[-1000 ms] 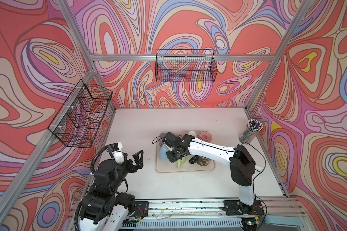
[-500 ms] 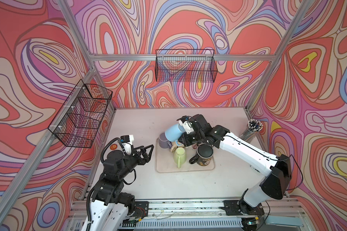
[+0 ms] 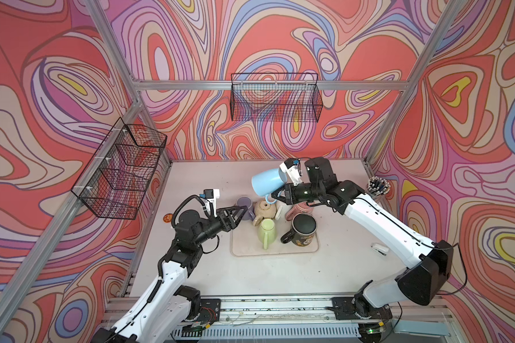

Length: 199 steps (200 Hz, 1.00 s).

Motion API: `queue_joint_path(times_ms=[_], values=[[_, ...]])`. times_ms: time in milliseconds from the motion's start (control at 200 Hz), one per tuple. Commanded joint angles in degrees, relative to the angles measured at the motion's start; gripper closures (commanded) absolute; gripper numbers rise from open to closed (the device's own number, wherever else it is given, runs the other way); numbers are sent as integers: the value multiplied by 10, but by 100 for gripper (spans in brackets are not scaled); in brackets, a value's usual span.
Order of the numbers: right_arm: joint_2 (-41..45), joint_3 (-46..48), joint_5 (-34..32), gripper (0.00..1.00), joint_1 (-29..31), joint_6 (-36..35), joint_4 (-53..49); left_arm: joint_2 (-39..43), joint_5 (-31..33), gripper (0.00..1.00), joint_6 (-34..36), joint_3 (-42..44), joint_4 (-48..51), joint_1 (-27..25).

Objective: Turn the mug right side up
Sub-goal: 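Lift the upside-down light blue mug with right gripper while left arm rises toward it, then grasp the light blue mug with left gripper from the right gripper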

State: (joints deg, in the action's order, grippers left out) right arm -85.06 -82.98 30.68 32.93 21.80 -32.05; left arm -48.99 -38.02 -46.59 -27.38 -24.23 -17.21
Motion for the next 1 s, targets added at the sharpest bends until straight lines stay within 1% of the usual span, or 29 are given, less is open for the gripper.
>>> queue_joint_path(times_ms=[0, 55, 75, 155, 275, 381, 516, 751, 891, 991], values=[[24, -15, 67, 100, -11, 13, 73, -34, -20, 33, -10, -16, -133, -23], [23, -18, 78, 100, -11, 13, 79, -59, -22, 33, -19, -16, -170, -33], [23, -20, 82, 100, -11, 14, 80, -70, -24, 33, -22, -37, -182, -37], [23, -22, 90, 100, -13, 15, 88, -107, -34, 33, -30, -52, -226, -50], [22, -24, 108, 100, -14, 17, 97, -150, -37, 28, -37, -76, -261, -67], [25, -21, 123, 100, -14, 18, 104, -174, -37, 28, -51, -83, -303, -69], [30, -18, 142, 100, -14, 21, 113, -190, -35, 36, -55, -90, -319, -71], [34, 3, 172, 100, -14, 33, 144, -202, -36, 56, -65, -88, -354, -72], [32, 22, 195, 100, -14, 37, 169, -204, -33, 60, -70, -88, -367, -72], [28, 33, 201, 100, -14, 37, 178, -209, -39, 60, -77, -93, -379, -74]])
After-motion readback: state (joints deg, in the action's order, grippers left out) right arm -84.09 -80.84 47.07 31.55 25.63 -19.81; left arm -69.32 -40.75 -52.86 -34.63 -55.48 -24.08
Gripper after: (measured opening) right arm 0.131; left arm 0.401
